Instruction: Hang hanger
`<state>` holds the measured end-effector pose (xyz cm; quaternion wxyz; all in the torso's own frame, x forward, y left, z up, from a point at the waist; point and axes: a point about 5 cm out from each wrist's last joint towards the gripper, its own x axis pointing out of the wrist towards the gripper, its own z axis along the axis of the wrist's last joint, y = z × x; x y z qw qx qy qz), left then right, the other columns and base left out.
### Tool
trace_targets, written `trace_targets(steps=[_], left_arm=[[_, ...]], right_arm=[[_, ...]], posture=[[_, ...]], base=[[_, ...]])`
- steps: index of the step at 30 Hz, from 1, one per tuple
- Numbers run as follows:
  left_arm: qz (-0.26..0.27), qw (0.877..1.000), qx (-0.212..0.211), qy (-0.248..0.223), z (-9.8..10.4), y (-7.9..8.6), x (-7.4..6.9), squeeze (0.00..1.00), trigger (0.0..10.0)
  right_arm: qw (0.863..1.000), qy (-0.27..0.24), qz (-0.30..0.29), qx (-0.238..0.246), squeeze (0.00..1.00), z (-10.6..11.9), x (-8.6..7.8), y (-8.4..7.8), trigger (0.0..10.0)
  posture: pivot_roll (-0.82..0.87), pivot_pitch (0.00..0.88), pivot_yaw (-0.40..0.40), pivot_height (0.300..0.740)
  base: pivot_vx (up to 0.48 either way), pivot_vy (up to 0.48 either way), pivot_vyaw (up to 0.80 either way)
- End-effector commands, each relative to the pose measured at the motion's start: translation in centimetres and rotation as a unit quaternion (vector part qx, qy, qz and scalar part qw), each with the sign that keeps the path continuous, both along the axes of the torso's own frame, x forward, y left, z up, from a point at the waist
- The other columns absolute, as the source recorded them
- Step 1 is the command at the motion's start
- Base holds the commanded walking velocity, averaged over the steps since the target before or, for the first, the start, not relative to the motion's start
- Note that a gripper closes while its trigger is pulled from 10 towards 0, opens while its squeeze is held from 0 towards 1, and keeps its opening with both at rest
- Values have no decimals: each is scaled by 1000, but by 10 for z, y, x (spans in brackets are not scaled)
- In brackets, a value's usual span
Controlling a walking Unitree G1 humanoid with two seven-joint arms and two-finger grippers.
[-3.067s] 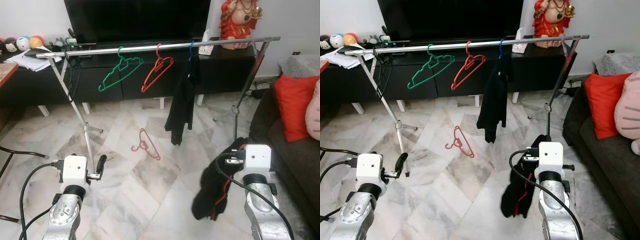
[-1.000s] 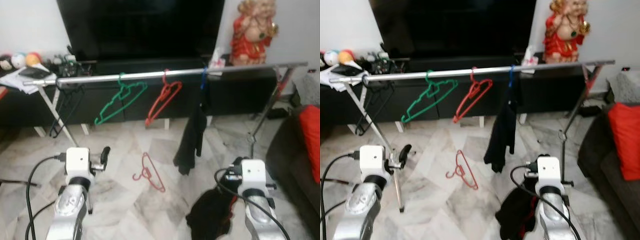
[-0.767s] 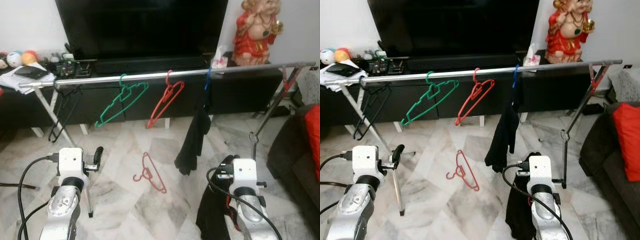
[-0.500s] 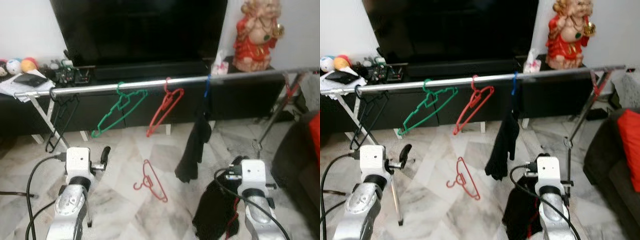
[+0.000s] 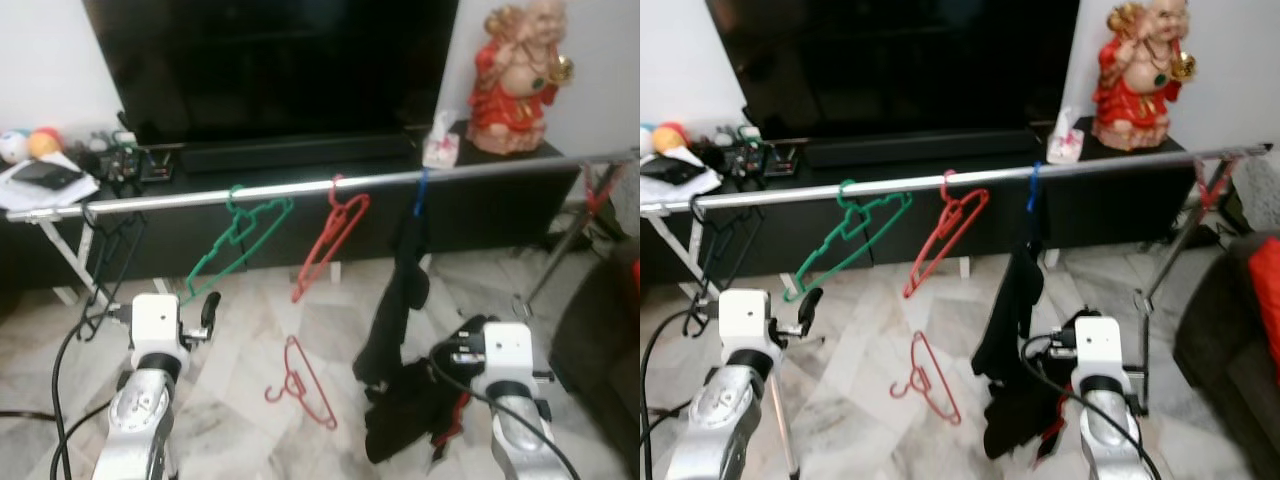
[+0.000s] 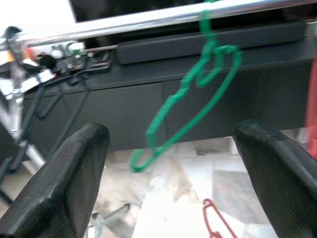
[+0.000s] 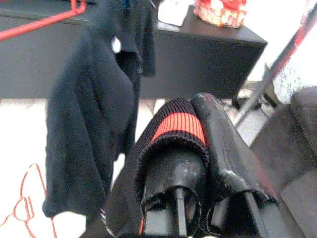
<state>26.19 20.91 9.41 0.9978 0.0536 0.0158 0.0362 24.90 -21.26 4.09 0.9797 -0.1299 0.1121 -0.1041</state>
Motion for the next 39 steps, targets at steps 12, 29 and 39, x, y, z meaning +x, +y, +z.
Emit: trace_targets(steps=[12,29,39], left_arm=[[-8,1000,4,6,-2,2,-2,0,10000],[-10,1000,15,10,-3,6,-1,0,10000],[-10,1000,15,10,-3,6,-1,0,10000]], right_arm=[[1000,-18,9,4,0,5,5,6,10000],[1000,-19,12,5,0,5,6,7,10000],[1000,-19,12,5,0,5,6,7,10000]], posture=[[-101,0,18,740],[-99,0,17,740],[-99,0,17,740]], base=[[166,0,0],[0,0,0],[0,0,0]])
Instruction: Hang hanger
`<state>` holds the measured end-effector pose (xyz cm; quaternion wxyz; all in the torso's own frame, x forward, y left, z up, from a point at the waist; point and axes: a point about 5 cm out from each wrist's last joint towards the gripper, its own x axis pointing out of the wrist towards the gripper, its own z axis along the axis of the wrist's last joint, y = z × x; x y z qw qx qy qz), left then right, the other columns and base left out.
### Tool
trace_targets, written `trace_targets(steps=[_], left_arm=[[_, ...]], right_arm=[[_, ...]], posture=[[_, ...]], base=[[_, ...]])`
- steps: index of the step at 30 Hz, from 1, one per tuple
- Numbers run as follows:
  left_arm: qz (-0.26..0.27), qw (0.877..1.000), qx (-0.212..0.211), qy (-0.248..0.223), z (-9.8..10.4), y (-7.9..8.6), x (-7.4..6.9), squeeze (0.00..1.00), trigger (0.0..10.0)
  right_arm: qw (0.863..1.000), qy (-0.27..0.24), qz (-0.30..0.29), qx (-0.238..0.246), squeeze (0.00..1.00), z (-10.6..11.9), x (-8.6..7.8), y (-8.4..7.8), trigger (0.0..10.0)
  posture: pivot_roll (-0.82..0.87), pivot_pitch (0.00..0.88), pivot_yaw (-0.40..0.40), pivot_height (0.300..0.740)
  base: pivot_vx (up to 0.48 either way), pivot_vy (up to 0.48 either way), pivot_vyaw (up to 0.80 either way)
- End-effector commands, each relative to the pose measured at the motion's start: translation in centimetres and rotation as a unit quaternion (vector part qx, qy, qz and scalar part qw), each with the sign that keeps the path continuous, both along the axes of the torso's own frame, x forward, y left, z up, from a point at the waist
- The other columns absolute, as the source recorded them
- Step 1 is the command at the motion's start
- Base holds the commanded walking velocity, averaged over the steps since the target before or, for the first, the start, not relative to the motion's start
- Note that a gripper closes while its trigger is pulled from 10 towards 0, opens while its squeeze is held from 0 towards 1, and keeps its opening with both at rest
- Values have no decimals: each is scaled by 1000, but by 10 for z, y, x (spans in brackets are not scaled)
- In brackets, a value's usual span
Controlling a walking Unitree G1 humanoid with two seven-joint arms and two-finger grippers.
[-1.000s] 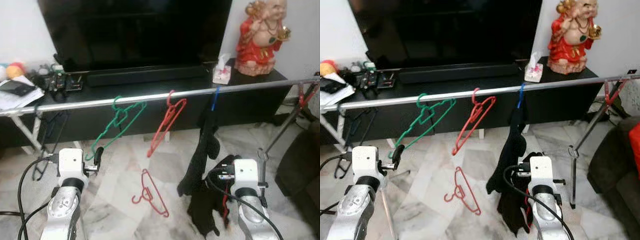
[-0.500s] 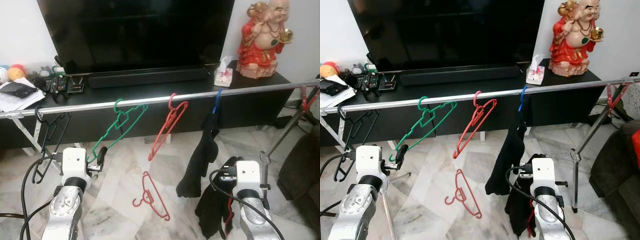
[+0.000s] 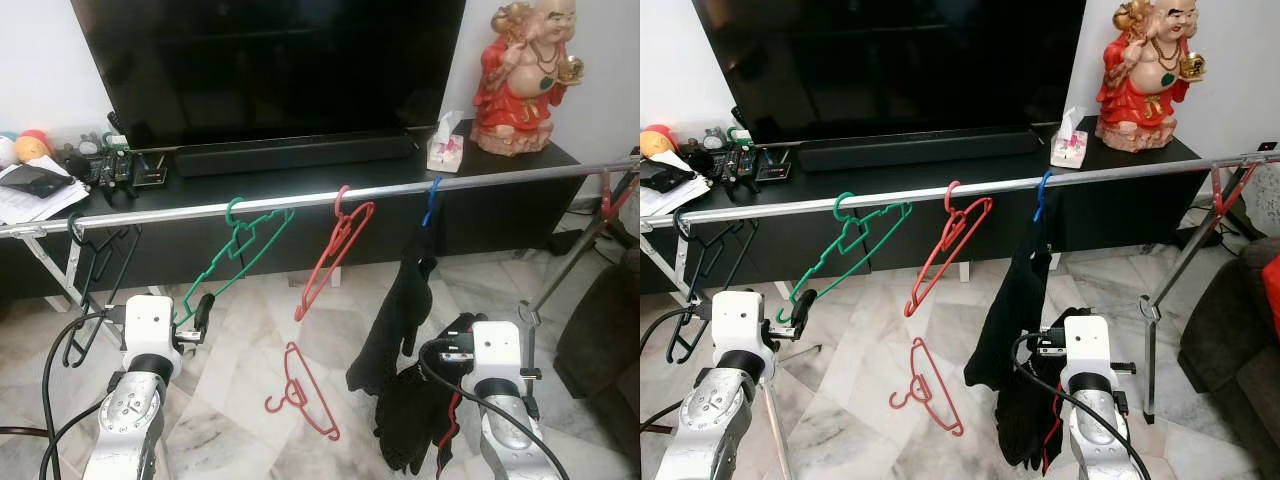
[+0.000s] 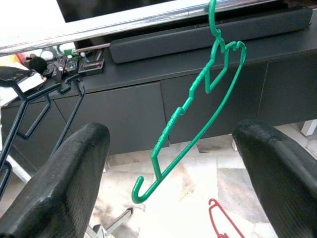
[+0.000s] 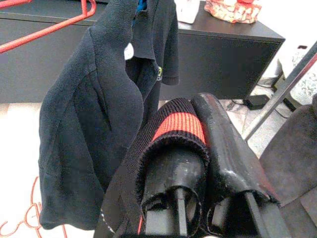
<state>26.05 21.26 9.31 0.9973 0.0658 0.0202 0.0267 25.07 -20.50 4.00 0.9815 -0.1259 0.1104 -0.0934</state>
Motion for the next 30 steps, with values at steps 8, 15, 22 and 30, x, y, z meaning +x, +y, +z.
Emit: trace_targets(steps=[8,15,22,30], left_arm=[[-1,1000,3,4,-2,2,0,0,10000],[-1,1000,3,4,-2,2,0,0,10000],[14,1000,14,24,-9,4,0,0,10000],[13,999,4,33,-17,4,-4,0,10000]], right_arm=[[1000,-18,2,0,0,6,4,0,10000],[1000,-18,2,0,0,6,4,0,10000],[1000,-15,5,1,0,6,4,3,10000],[1000,-14,3,4,0,3,0,0,10000]], posture=[[-99,0,17,740],[-99,0,17,740],[-100,0,11,740],[-101,0,13,740]], base=[[0,0,0],[0,0,0],[0,-80,0],[0,-70,0]])
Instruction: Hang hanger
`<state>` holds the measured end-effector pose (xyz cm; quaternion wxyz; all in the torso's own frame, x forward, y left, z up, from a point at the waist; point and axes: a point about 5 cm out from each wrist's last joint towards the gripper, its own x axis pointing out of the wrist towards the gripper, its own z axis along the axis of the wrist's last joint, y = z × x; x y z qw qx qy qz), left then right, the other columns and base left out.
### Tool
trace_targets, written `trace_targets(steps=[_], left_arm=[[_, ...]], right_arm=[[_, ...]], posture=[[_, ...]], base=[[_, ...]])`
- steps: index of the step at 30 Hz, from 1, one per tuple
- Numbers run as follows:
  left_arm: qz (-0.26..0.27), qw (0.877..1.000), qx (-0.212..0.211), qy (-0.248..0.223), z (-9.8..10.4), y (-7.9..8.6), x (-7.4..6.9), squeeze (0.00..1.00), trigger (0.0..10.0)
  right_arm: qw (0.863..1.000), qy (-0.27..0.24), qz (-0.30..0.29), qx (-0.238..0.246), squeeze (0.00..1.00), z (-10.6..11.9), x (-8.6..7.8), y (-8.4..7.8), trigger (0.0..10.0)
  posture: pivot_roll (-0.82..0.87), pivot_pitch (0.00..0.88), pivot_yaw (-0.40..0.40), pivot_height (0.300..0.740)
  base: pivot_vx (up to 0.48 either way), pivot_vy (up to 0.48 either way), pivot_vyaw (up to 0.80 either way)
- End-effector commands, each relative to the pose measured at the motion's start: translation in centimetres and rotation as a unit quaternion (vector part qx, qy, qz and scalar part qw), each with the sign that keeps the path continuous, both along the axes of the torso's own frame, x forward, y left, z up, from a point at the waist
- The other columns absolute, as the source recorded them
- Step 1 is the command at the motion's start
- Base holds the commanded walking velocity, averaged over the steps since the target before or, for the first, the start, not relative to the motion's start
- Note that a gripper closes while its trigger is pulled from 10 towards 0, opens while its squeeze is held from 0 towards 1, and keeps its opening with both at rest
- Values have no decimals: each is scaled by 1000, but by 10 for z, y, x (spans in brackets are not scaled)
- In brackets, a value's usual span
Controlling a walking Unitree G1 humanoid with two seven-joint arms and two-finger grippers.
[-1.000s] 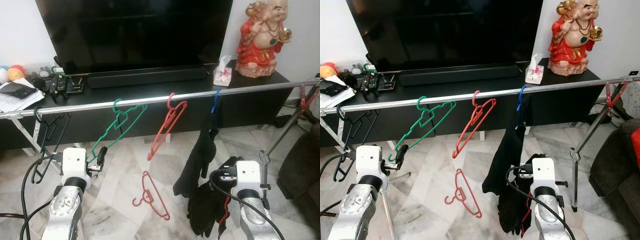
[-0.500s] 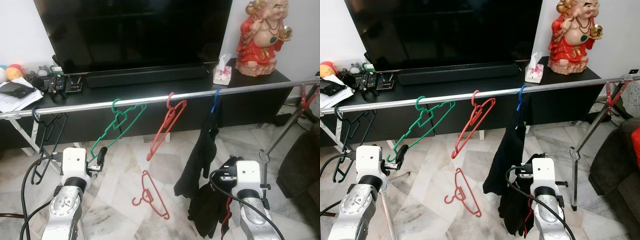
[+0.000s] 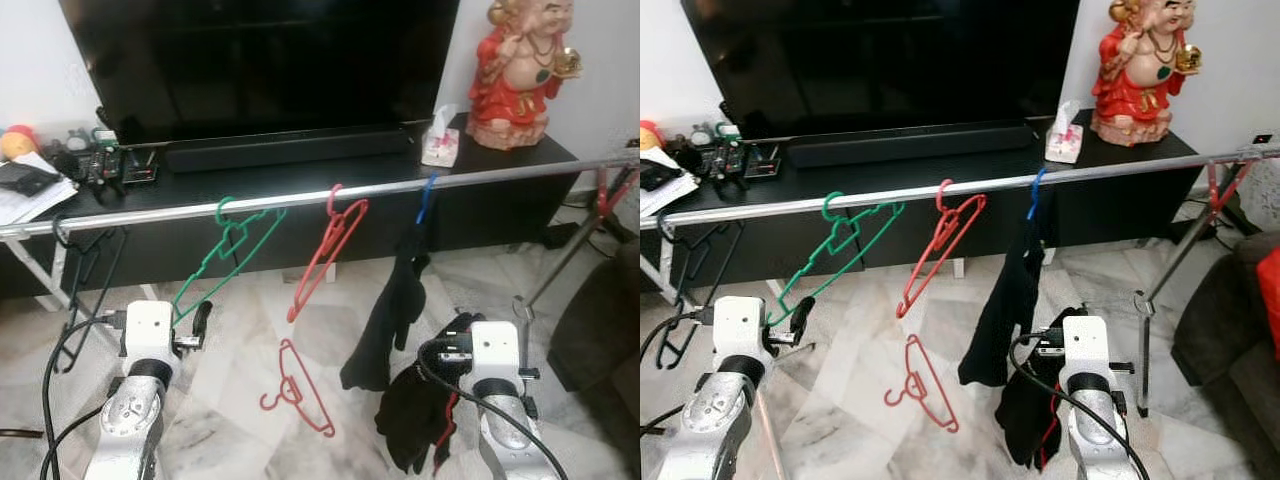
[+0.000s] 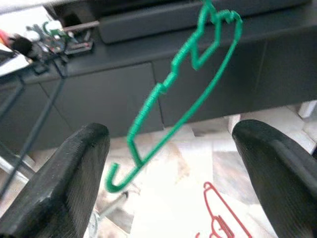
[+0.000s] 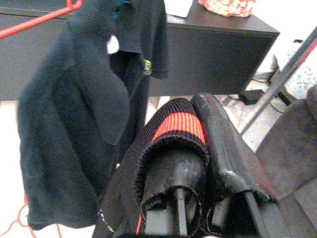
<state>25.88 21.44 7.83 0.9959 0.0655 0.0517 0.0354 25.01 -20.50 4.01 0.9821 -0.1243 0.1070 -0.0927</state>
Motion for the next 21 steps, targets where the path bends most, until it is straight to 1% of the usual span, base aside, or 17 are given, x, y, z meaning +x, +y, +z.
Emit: trace_targets(steps=[1,5,6,11,21], left_arm=[[2,1000,5,3,-3,3,-3,0,10000],[3,1000,11,1,-2,3,-3,0,10000],[-1,1000,16,-2,-1,2,-2,0,10000],[-3,1000,15,-8,2,0,1,0,10000],[-1,1000,15,-10,3,1,2,0,10000]], right_arm=[[1000,-11,2,3,0,3,1,0,10000],[1000,-10,1,2,0,2,0,-1,10000],[1000,-10,2,2,0,2,1,-1,10000],[1000,-14,5,2,0,4,2,1,10000],[1000,-15,7,2,0,5,2,2,10000]], posture=[[-101,0,13,740],[-99,0,12,740],[-99,0,12,740],[-101,0,13,740],[-99,0,12,740]], base=[[0,0,0],[0,0,0],[0,-289,0],[0,-387,0],[0,-393,0]])
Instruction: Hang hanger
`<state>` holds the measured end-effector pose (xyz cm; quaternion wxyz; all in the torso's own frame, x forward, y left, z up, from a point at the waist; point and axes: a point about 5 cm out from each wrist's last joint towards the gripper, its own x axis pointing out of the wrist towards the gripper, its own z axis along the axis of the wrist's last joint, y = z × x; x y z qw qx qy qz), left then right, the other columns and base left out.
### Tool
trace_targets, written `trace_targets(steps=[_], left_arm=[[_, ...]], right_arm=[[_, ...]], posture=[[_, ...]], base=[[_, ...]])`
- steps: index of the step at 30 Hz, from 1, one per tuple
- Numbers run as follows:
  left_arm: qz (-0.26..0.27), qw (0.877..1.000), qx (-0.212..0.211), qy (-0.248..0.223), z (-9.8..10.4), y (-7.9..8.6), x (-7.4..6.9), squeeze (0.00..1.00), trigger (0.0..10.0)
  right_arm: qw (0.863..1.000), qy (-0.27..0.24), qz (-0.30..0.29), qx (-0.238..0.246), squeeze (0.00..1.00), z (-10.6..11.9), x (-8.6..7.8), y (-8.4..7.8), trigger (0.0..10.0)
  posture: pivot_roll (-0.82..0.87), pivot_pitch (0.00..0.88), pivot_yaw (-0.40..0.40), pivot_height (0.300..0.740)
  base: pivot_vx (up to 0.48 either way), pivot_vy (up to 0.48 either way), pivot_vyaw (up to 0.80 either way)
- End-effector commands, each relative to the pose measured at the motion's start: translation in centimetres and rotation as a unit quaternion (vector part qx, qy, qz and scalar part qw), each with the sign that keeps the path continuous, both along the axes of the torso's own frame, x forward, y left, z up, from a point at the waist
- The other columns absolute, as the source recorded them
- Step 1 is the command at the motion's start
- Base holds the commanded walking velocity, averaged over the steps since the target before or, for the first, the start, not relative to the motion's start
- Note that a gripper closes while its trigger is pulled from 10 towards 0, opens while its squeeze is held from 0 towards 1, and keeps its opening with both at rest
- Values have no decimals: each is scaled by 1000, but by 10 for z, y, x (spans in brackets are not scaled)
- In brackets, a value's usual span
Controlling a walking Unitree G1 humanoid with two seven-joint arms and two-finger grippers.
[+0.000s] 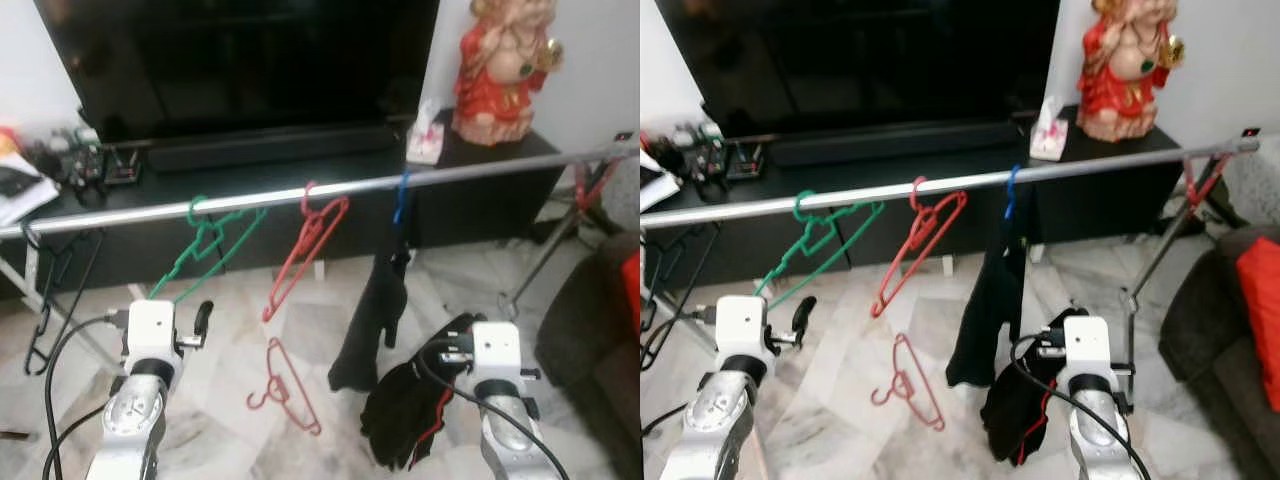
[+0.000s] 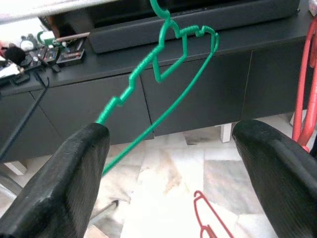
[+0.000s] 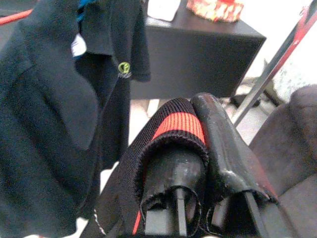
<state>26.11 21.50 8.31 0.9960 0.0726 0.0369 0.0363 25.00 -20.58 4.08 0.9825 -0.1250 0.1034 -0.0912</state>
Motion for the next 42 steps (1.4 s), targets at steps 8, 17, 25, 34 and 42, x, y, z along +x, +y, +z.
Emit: trace_targets(steps=[8,17,25,34,42], left_arm=[[3,1000,6,5,0,3,1,0,10000],[-2,1000,2,3,1,1,2,0,10000],[-6,1000,7,2,2,-1,2,0,10000],[-6,1000,0,7,0,-1,1,0,10000],[-17,1000,-12,11,-1,-3,2,0,10000]], right_arm=[[1000,-9,5,2,0,3,2,2,10000],[1000,-4,6,1,0,1,1,2,10000],[1000,-3,7,1,0,1,1,1,10000],[1000,1,11,3,0,0,1,4,10000],[1000,2,13,5,0,-1,1,4,10000]], posture=[[-102,0,12,740],[-99,0,9,740],[-100,0,8,740],[-99,0,9,740],[-100,0,9,740]], base=[[0,-227,0],[0,0,0],[0,-239,0],[0,-220,0],[0,0,0]])
